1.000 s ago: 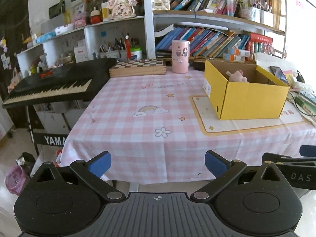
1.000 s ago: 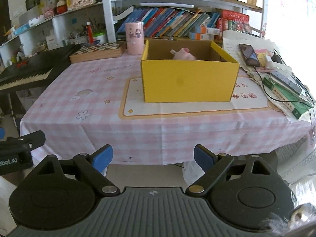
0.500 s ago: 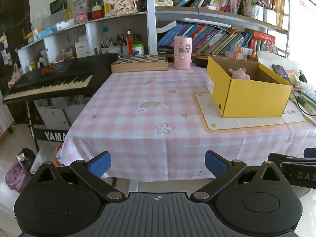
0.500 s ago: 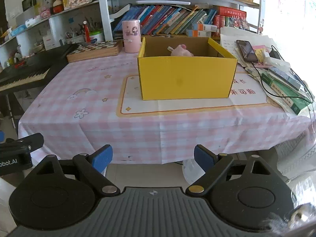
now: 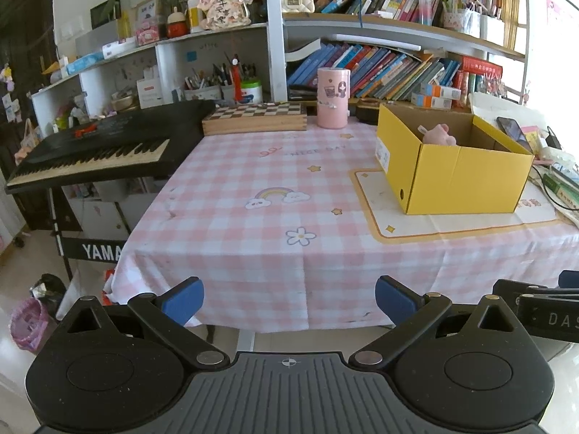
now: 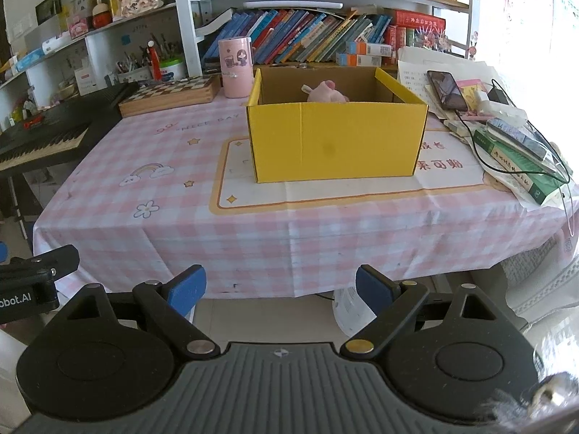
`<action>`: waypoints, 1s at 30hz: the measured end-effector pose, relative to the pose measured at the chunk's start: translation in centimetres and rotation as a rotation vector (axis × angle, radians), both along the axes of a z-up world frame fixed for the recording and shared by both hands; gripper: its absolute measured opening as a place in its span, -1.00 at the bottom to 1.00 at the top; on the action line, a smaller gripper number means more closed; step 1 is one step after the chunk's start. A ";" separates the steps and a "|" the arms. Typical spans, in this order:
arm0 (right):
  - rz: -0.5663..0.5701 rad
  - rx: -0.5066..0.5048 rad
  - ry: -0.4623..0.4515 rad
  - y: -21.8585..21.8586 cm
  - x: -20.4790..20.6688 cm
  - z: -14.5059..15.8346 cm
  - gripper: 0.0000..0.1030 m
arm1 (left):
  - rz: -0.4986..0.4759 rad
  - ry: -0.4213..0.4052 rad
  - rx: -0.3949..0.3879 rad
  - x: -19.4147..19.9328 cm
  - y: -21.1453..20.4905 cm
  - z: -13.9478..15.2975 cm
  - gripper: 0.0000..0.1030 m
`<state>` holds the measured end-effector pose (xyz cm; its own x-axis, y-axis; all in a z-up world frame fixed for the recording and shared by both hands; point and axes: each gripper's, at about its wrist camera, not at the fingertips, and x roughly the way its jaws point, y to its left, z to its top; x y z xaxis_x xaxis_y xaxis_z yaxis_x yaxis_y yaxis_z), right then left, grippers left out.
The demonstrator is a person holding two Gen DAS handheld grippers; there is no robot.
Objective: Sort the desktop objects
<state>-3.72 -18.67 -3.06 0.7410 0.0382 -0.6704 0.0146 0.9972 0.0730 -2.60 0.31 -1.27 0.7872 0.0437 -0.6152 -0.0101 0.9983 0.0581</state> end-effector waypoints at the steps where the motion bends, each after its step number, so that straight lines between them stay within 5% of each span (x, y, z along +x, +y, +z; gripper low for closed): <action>1: 0.000 0.001 0.001 0.0 0.0 0.0 0.74 | 0.001 -0.002 0.003 0.0 0.0 0.0 0.99; 30: 0.025 0.003 0.041 0.4 0.8 -0.5 0.74 | 0.007 0.008 -0.045 0.5 0.4 -0.4 1.00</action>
